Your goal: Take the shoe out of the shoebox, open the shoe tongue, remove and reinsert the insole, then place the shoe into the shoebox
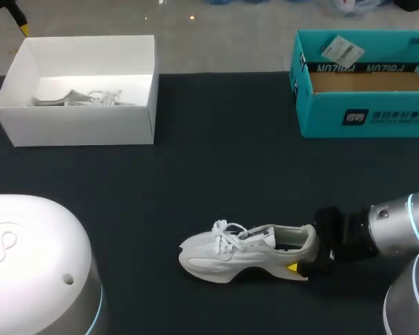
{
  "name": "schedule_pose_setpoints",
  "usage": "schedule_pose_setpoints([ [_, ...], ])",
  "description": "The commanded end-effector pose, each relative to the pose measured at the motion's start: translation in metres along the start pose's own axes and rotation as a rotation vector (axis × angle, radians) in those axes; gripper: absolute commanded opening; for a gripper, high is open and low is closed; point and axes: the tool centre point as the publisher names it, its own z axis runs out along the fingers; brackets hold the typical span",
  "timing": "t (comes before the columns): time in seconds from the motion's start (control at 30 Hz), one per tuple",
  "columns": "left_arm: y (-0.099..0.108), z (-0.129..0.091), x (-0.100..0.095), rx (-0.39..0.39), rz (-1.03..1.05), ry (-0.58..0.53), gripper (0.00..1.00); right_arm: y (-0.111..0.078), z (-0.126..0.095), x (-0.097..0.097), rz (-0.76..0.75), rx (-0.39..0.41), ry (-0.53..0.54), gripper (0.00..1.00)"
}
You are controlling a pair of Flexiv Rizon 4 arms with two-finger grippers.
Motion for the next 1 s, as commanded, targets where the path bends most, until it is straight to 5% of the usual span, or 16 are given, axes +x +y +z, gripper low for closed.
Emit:
schedule_pose_setpoints([
  [0.03, -0.002, 0.0, 0.0, -0.005, 0.0, 0.002, 1.0, -0.001, 0.003, -0.002, 0.001, 0.004, -0.003, 0.0],
  [0.3, -0.002, 0.0, 0.0, -0.005, 0.0, 0.002, 1.0, -0.001, 0.003, -0.002, 0.001, 0.004, -0.003, 0.0],
  [0.37, -0.011, -0.01, -0.014, -0.026, -0.023, 0.123, 1.0, -0.001, 0.003, -0.002, 0.001, 0.004, -0.003, 0.0],
  [0.57, -0.041, -0.019, -0.043, -0.06, -0.064, 0.231, 1.0, -0.001, 0.003, -0.002, 0.001, 0.004, -0.003, 0.0],
  [0.73, -0.061, -0.008, -0.063, -0.122, -0.353, 0.435, 1.0, -0.001, 0.003, -0.002, 0.001, 0.004, -0.003, 0.0],
  [0.9, -0.075, -0.005, -0.075, -0.107, -0.786, 0.43, 1.0, -0.001, 0.003, -0.002, 0.001, 0.004, -0.003, 0.0],
  [1.0, -0.086, 0.0, -0.09, -0.07, -0.781, 0.388, 1.0, -0.001, 0.003, -0.002, 0.001, 0.004, -0.003, 0.0],
])
